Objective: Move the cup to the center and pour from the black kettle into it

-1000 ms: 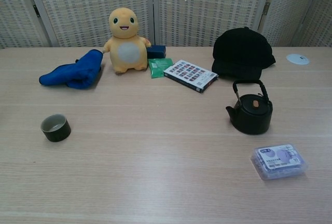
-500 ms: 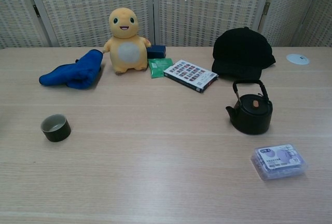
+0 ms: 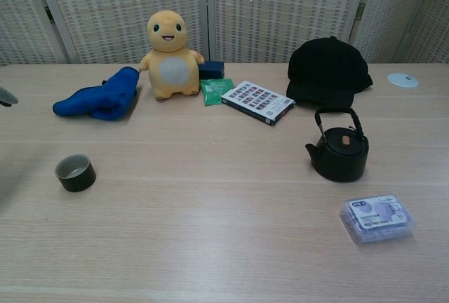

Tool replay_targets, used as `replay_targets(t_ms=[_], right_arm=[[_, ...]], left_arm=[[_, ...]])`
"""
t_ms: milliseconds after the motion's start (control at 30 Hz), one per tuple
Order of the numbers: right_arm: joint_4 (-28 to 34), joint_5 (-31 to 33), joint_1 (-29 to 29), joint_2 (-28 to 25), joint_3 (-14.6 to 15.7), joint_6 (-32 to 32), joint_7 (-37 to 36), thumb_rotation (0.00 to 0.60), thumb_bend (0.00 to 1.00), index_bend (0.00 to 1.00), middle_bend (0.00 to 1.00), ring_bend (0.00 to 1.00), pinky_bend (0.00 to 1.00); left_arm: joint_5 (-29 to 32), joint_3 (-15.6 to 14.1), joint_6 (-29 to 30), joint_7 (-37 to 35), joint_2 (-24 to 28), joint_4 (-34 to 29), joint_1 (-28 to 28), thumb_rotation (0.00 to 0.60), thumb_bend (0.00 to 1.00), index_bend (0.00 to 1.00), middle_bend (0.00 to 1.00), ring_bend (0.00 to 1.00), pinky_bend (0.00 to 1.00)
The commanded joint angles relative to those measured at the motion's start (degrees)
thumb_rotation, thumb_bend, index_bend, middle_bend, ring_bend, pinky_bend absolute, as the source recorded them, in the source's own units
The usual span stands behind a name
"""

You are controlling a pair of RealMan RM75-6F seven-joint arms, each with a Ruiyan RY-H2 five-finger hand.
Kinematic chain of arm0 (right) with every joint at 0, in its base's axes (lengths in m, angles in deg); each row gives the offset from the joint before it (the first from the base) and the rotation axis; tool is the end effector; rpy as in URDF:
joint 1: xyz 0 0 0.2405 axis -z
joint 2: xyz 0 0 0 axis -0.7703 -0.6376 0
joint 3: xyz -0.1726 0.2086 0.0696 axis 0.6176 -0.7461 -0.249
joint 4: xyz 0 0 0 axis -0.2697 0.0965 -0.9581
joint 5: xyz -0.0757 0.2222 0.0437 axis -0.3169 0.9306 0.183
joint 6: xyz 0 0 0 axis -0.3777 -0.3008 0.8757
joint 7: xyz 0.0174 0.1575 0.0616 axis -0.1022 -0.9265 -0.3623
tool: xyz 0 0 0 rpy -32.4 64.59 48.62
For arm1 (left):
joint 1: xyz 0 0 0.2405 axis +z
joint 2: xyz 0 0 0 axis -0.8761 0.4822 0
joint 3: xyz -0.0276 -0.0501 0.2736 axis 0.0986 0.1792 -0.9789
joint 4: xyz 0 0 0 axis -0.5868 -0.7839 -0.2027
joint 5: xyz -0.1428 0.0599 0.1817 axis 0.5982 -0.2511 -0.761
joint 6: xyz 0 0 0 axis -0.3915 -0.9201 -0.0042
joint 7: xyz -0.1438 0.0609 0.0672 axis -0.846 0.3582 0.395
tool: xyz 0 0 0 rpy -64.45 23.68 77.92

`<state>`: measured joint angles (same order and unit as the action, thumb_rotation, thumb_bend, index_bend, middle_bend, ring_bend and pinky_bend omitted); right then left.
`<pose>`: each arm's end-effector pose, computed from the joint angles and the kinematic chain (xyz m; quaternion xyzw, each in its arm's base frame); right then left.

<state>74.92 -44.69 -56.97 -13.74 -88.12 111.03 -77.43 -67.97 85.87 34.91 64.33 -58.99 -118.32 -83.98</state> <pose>-0.3240 -0.2351 0.1617 0.6014 -0.3369 0.3836 0.6146 -0.3381 0.3247 0.0744 -0.7333 -0.3521 -0.2975 0.4999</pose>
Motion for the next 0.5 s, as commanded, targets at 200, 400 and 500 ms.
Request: replay_targets(t_ms=[200,400,500], right_arm=[[0.14,0.11,-0.08,-0.11,0.1,-0.13,0.05,0.6,0.16,0.26,0.35,0.2,0.16],[-0.35,0.2,-0.05,0.04,0.22,-0.16,-0.33,0.6,0.16,0.26,0.35,0.2,0.16],[-0.7,0.41,-0.04,0.1,0.24,-0.26,-0.51,0.6,0.16,0.26,0.35,0.2,0.16]], left_arm=[[-0.04,-0.35,-4.94,2.19,-2.97,3.01,-4.78,0.6,0.07,0.18,0.62,0.76,0.79],[-0.11,-0.74,-7.28,2.57,-5.1,4.66,-7.18,0.6,0.07,0.21,0.78,0.89,0.93],[0.57,-0.72,-8.44,2.77,-6.06,4.73,-8.09,0.6,0.07,0.21,0.81,0.92,0.95]])
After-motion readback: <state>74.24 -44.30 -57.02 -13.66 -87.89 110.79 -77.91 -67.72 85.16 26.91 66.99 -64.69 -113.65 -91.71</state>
